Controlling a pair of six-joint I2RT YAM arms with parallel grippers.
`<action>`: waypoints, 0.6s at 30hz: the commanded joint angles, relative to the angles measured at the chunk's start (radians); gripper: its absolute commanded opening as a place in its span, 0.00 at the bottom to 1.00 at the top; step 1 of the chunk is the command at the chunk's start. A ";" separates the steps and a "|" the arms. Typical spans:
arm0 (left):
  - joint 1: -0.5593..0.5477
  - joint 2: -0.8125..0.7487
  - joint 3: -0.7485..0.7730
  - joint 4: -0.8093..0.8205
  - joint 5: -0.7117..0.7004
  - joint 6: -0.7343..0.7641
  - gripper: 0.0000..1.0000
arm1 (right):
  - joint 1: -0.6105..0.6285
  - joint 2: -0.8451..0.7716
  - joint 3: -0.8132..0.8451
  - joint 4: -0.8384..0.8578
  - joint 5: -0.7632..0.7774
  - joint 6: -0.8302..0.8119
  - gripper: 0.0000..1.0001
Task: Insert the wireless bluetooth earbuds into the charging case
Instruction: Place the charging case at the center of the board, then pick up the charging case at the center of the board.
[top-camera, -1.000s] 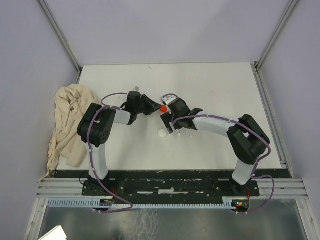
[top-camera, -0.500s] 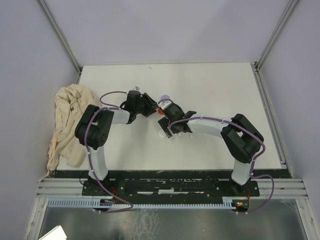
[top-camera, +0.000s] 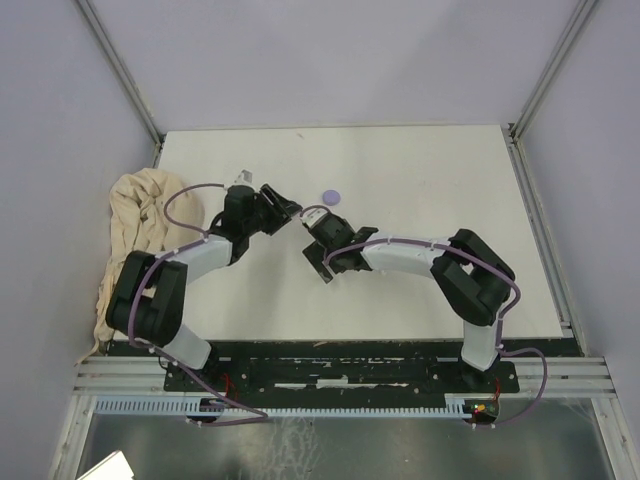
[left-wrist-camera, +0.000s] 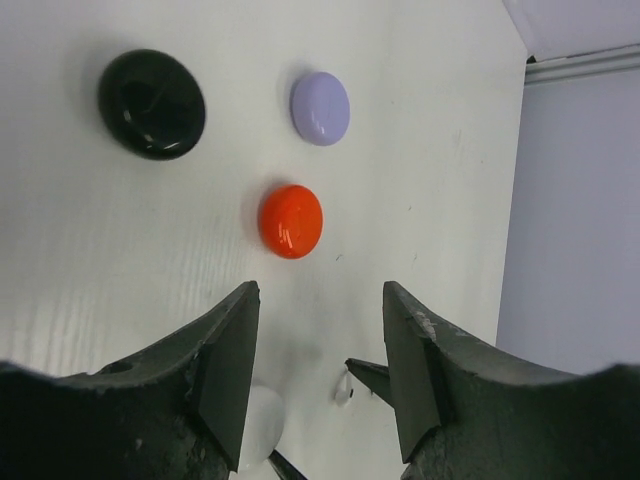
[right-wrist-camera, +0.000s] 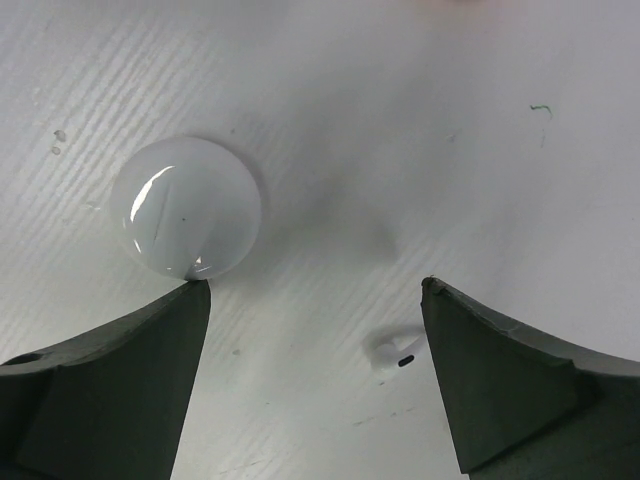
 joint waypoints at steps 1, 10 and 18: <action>0.041 -0.132 -0.087 0.024 -0.029 0.030 0.59 | 0.024 0.025 0.061 0.006 0.035 0.006 0.94; 0.090 -0.257 -0.164 0.017 -0.006 0.021 0.60 | 0.034 0.038 0.086 0.025 0.025 -0.038 0.95; 0.113 -0.259 -0.199 0.059 0.037 0.001 0.60 | 0.034 0.051 0.098 0.063 -0.045 -0.082 0.94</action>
